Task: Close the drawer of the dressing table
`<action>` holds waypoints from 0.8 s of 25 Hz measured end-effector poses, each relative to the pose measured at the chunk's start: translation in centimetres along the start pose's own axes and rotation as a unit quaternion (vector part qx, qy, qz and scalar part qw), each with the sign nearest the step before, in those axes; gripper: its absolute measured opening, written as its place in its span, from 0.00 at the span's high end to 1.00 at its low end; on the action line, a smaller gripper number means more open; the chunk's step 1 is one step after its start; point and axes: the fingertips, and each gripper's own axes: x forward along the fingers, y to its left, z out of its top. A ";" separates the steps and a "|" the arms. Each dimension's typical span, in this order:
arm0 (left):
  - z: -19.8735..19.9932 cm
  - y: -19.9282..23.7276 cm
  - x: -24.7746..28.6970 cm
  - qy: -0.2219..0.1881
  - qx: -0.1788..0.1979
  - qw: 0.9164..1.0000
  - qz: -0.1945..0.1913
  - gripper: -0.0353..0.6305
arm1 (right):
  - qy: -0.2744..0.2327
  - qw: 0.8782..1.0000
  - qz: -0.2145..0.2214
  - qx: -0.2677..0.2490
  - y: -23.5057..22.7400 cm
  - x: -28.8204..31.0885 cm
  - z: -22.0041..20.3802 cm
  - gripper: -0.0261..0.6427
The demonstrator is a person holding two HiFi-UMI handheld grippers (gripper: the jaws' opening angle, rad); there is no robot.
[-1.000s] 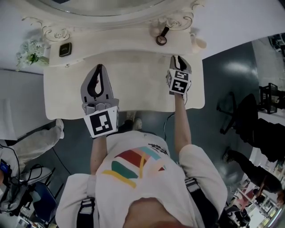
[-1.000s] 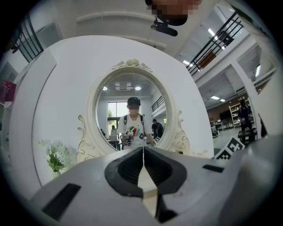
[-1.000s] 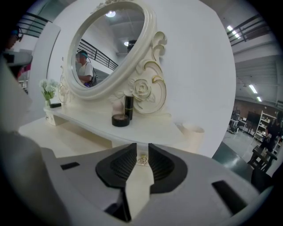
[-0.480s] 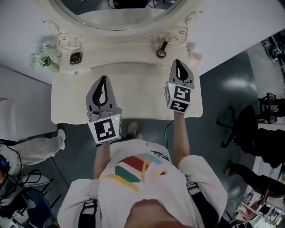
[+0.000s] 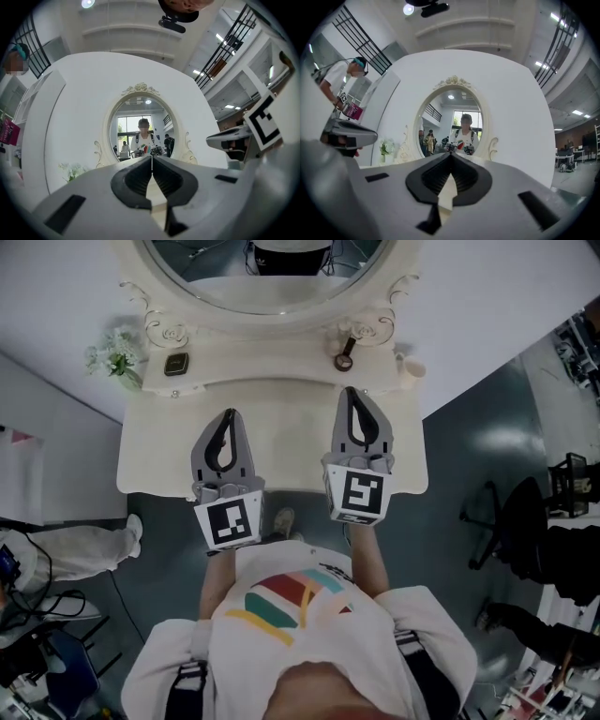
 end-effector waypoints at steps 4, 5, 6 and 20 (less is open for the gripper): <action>1.1 -0.4 -1.3 -0.007 0.003 1.000 0.003 0.94 | -0.014 1.000 0.021 -0.009 2.5 -2.3 1.4 0.96; 1.3 -0.5 -1.6 -0.008 0.003 1.000 0.003 0.94 | -0.015 0.999 0.026 -0.015 3.0 -2.8 1.5 0.96; 1.4 -0.6 -1.8 -0.009 0.004 1.000 0.003 0.94 | -0.015 0.999 0.033 -0.020 3.6 -3.3 1.5 0.96; 1.8 -1.8 -2.8 -0.004 0.011 1.000 0.001 0.94 | 0.020 0.997 0.069 0.004 5.8 -5.2 -0.6 0.96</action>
